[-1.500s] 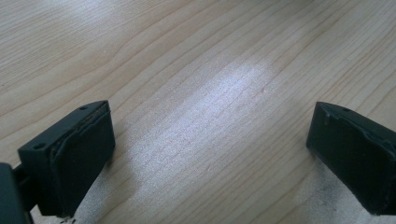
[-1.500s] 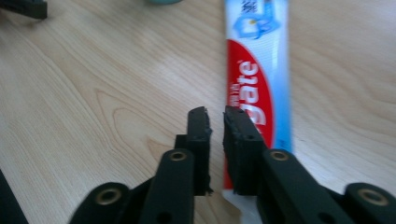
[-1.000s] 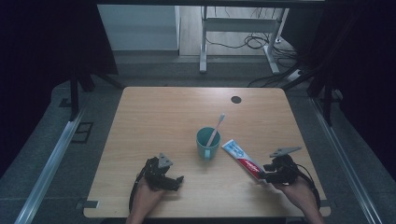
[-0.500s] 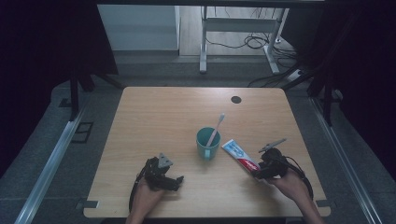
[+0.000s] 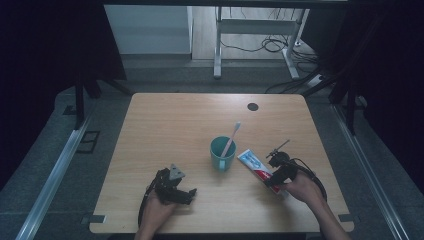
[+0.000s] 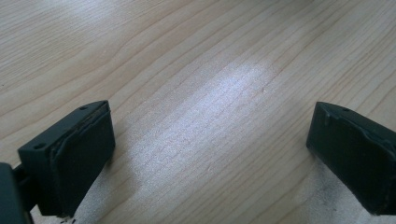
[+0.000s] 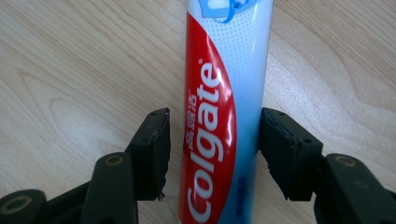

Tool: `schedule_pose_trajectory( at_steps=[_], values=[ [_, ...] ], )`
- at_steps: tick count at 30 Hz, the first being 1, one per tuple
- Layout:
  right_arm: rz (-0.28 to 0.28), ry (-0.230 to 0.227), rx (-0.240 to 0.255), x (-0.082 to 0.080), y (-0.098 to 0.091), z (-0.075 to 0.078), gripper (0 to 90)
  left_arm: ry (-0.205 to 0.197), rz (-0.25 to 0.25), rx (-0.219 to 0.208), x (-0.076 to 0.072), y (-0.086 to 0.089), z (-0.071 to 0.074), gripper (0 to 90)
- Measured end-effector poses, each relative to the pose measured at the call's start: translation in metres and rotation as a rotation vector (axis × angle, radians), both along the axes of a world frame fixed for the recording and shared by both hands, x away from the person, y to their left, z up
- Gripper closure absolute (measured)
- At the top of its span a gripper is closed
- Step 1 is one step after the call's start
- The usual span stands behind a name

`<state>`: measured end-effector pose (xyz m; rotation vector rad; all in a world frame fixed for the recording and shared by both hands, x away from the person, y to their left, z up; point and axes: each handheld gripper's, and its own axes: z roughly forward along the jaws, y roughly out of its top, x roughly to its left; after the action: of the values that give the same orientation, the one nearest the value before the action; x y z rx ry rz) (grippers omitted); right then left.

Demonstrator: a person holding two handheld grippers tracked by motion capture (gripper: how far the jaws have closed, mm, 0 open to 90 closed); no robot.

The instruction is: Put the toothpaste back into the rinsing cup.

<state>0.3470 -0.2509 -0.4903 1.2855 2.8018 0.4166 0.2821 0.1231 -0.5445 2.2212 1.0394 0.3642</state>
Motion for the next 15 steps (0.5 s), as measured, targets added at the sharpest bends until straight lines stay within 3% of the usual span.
schedule_pose_trajectory(
  at_steps=[15],
  values=[
    [0.005,0.100,-0.123,0.030,0.027,-0.002,44.8,0.001,0.001,0.000,0.000,0.000,0.000,1.2]
  ],
)
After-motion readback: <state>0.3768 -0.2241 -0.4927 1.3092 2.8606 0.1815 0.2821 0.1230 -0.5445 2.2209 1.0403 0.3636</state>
